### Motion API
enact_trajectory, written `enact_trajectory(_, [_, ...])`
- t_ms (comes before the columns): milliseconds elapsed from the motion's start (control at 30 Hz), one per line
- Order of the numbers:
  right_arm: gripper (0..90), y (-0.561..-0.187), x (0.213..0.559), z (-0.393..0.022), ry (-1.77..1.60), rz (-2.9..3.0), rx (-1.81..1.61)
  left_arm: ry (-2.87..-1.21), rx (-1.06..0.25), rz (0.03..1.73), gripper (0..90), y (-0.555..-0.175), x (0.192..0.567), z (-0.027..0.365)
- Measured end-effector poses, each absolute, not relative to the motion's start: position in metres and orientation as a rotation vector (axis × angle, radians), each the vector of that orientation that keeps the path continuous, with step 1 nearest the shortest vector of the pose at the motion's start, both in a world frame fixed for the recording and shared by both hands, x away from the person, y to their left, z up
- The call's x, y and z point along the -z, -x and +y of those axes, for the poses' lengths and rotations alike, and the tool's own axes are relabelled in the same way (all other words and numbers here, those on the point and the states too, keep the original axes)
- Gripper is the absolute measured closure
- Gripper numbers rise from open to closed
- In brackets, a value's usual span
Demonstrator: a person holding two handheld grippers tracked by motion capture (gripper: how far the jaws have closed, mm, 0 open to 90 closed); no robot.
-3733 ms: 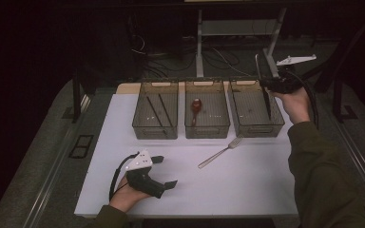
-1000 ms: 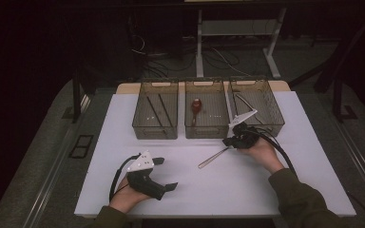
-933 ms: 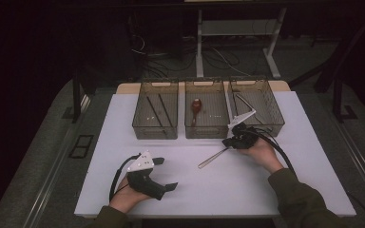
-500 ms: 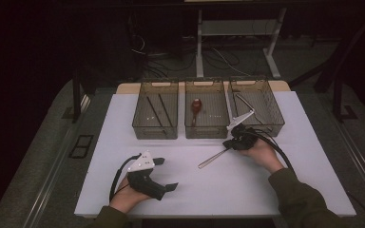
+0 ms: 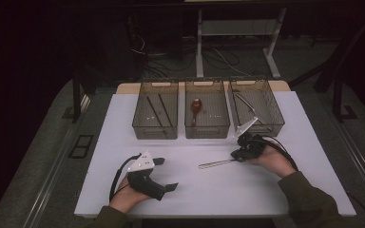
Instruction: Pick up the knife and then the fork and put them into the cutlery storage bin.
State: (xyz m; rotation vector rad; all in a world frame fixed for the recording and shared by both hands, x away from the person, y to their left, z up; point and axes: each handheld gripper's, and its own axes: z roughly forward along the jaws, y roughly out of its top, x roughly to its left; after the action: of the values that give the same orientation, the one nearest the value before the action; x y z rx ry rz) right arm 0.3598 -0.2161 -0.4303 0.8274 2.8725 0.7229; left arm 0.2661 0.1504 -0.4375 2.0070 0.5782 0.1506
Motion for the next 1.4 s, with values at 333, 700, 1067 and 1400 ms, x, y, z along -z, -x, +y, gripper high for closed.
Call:
enact_trajectory(333, [89.0, -0.343, 0.426, -0.216, -0.698, 2.986, -0.657, -2.009, -0.147, 0.577, 0.0, -0.266, 0.438, 0.15])
enact_trajectory(700, [76.2, -0.343, 0.412, -0.192, -0.42, 3.065, -0.506, -2.014, -0.148, 0.578, 0.0, -0.267, 0.438, 0.15])
enact_trajectory(1067, [81.4, -0.343, 0.419, -0.168, -0.265, 3.101, -0.268, -2.017, -0.145, 0.576, 0.0, -0.267, 0.439, 0.149])
enact_trajectory(1400, [84.3, -0.344, 0.419, -0.171, -0.31, 3.111, -0.294, -2.019, -0.162, 0.571, 0.0, -0.269, 0.439, 0.151])
